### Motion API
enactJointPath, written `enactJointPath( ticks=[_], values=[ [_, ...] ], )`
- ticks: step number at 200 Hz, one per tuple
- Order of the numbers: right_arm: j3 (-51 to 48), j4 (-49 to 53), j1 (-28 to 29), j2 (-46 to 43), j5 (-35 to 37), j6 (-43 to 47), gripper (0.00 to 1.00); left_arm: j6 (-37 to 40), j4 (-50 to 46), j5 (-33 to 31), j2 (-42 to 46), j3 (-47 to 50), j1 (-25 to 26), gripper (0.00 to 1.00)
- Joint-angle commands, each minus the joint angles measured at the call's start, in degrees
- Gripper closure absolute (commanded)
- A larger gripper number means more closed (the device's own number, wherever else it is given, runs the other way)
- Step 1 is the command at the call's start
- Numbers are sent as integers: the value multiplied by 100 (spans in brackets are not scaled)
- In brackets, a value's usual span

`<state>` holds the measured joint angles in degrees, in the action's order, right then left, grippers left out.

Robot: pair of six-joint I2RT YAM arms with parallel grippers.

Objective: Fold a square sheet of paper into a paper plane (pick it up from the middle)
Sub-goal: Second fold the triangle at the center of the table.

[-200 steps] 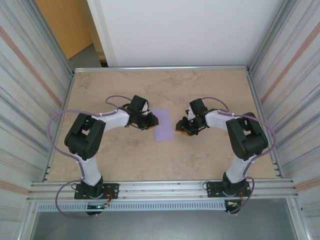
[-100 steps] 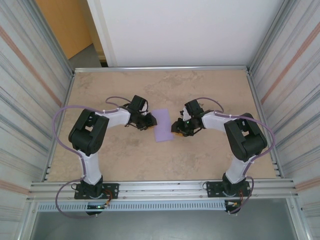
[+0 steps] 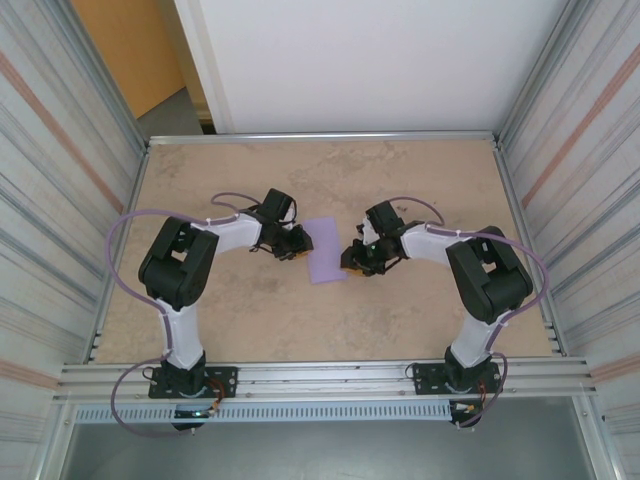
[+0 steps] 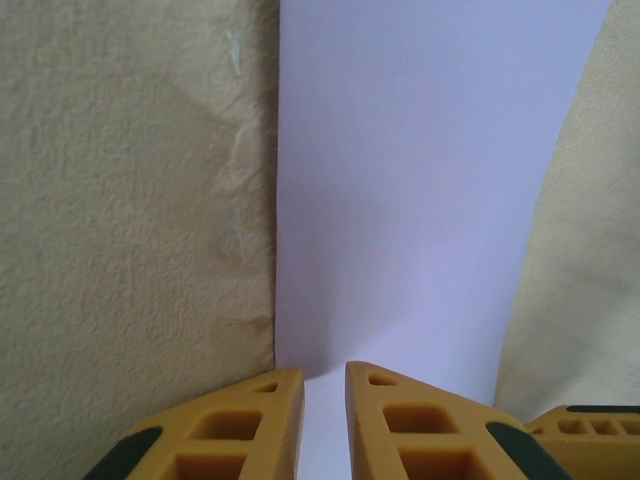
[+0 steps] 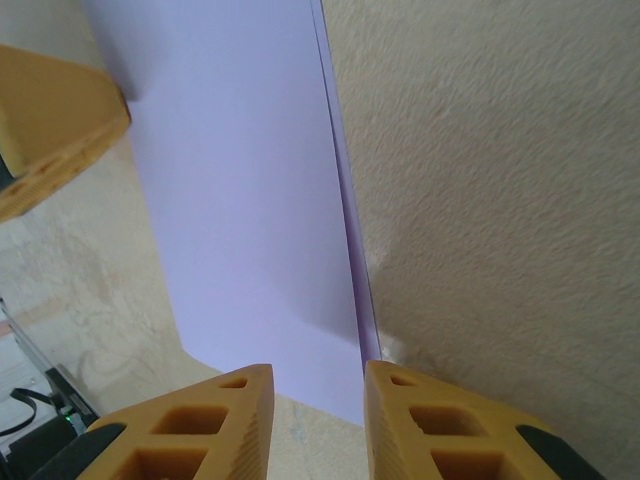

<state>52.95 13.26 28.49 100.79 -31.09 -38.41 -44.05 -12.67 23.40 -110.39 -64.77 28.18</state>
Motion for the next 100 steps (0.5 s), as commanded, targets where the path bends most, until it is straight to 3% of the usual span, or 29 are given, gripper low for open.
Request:
enactJointPath(
  ticks=[1, 100],
  values=[
    [-12, 281, 93, 31, 121, 132, 70, -69, -431, -257, -281, 34, -6, 79],
    [5, 323, 109, 76, 228, 185, 68, -73, -421, -214, -334, 17, -11, 79]
  ],
)
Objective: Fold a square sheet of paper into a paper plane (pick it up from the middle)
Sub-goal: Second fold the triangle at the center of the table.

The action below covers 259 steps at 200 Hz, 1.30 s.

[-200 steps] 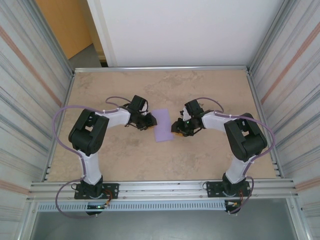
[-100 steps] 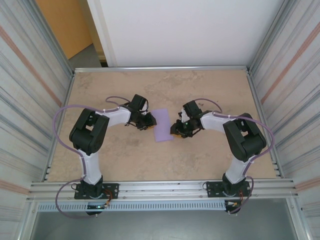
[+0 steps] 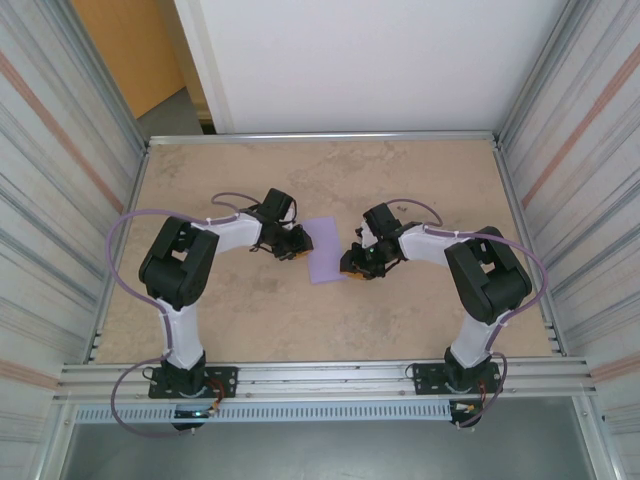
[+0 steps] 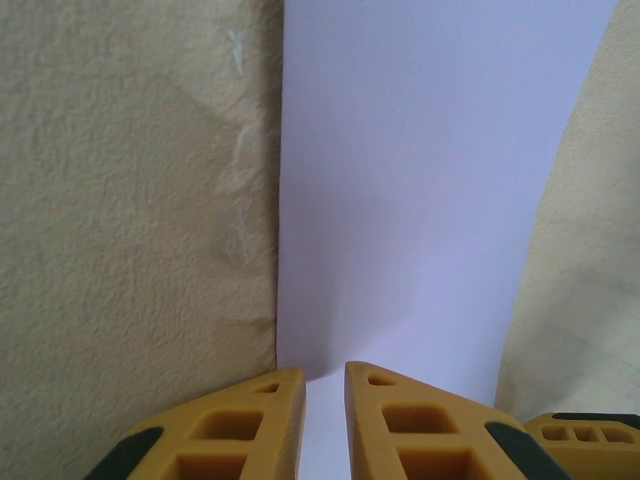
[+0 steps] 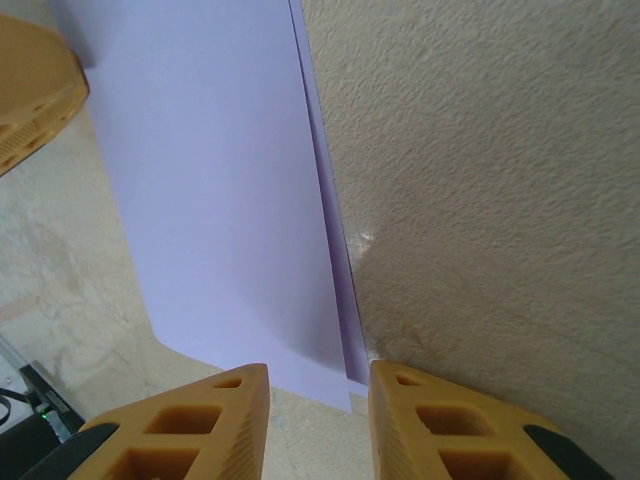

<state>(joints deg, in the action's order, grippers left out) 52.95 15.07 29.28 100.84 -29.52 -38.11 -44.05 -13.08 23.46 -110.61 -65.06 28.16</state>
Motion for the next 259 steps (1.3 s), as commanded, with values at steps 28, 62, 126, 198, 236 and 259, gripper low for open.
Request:
enactJointPath(
  ticks=[28, 62, 126, 198, 236, 259],
  values=[
    [4, 15, 46, 146, -171, 146, 69, -60, -380, -210, -312, 32, -13, 79],
    [9, -151, 39, 112, -340, 76, 72, -60, -382, -185, -312, 46, -10, 79],
    [-7, -495, -58, 137, -533, -151, 76, -33, -380, -151, -286, 55, -15, 79],
    [31, -749, -137, 263, -667, -190, 70, -13, -386, -121, -317, 31, -13, 79],
    [66, -778, -166, 334, -695, -176, 70, -7, -379, -91, -356, 19, -13, 79],
    [74, -785, -177, 340, -696, -171, 70, -22, -383, -92, -365, 2, -12, 79]
  ],
)
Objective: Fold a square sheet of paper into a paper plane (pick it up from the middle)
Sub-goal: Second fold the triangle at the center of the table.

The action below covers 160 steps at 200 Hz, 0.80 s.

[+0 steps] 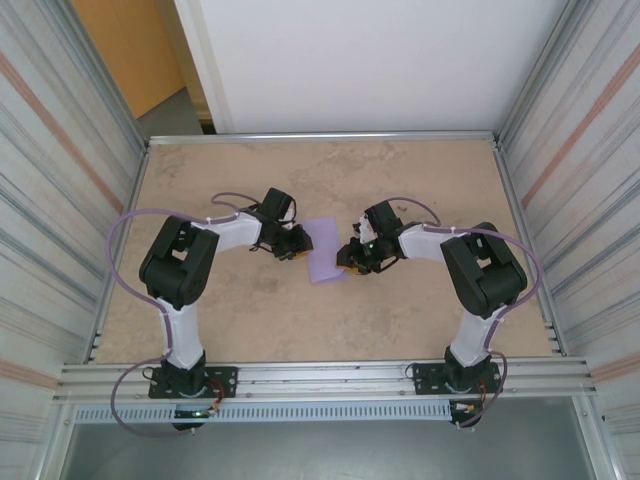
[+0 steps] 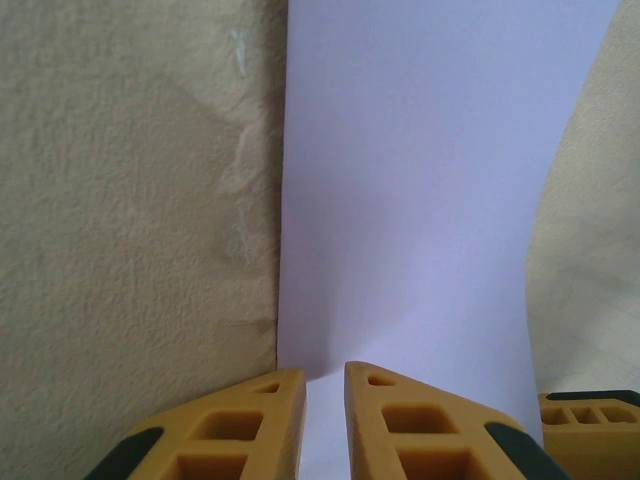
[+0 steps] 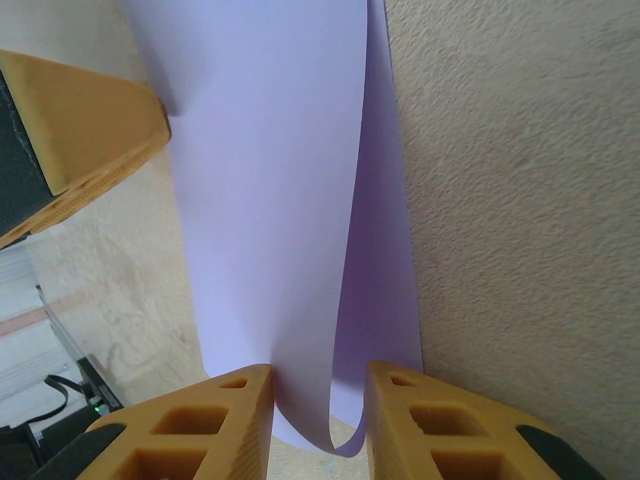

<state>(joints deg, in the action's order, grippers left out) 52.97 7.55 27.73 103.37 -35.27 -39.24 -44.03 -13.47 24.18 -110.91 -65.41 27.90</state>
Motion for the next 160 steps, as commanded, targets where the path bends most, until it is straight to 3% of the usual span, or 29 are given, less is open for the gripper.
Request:
enactJointPath(
  ticks=[1, 160],
  values=[
    [73, -34, -26, 87, -126, -57, 70, -17, -346, -162, -334, 32, 14, 79],
    [133, -105, -118, 200, -336, -55, 74, -13, -393, -143, -380, -42, 15, 79]
  ],
)
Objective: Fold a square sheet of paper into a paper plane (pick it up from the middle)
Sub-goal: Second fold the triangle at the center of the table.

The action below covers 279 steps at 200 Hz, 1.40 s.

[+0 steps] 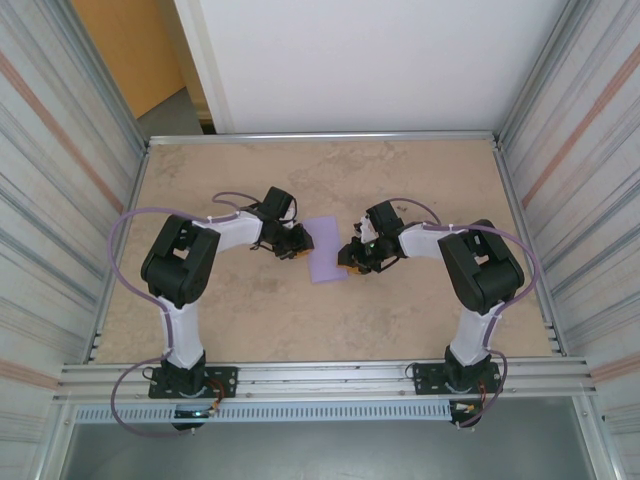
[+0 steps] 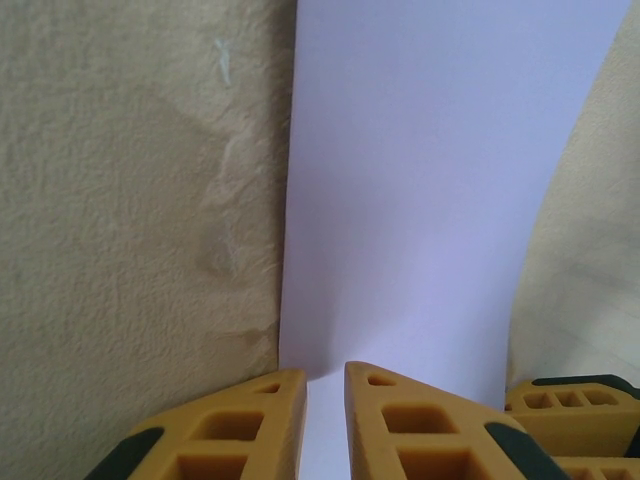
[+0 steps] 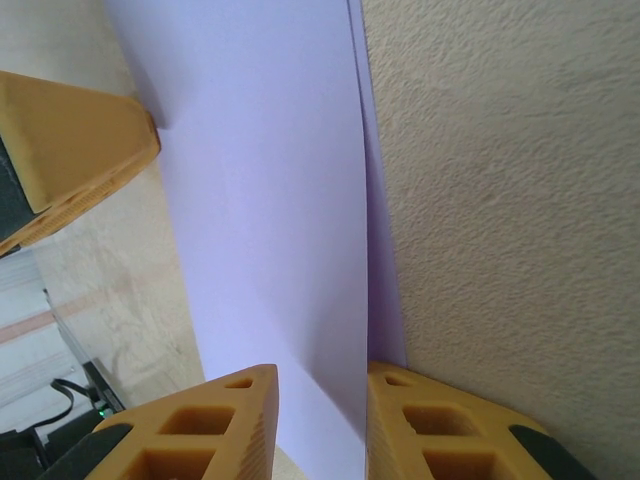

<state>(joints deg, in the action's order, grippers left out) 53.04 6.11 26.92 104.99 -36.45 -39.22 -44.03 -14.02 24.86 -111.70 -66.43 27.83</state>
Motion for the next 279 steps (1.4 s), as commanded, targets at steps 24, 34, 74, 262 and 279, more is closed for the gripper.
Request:
enactJointPath(
  ticks=[24, 34, 74, 262, 279],
  values=[
    [11, 107, -33, -103, -207, -151, 76, -18, -330, -215, -280, 76, 20, 79],
    [-51, 132, -35, -165, -189, -197, 78, -23, -321, -216, -260, 86, 23, 79],
    [-191, 267, -33, -314, -52, -303, 85, -17, -294, -186, -139, 96, 20, 79],
    [28, 404, 14, -428, -426, -375, 100, 138, -70, -117, -177, -111, 20, 82],
    [131, 304, 55, -342, -437, -425, 100, 152, -113, -148, -181, -102, 20, 82]
  ],
)
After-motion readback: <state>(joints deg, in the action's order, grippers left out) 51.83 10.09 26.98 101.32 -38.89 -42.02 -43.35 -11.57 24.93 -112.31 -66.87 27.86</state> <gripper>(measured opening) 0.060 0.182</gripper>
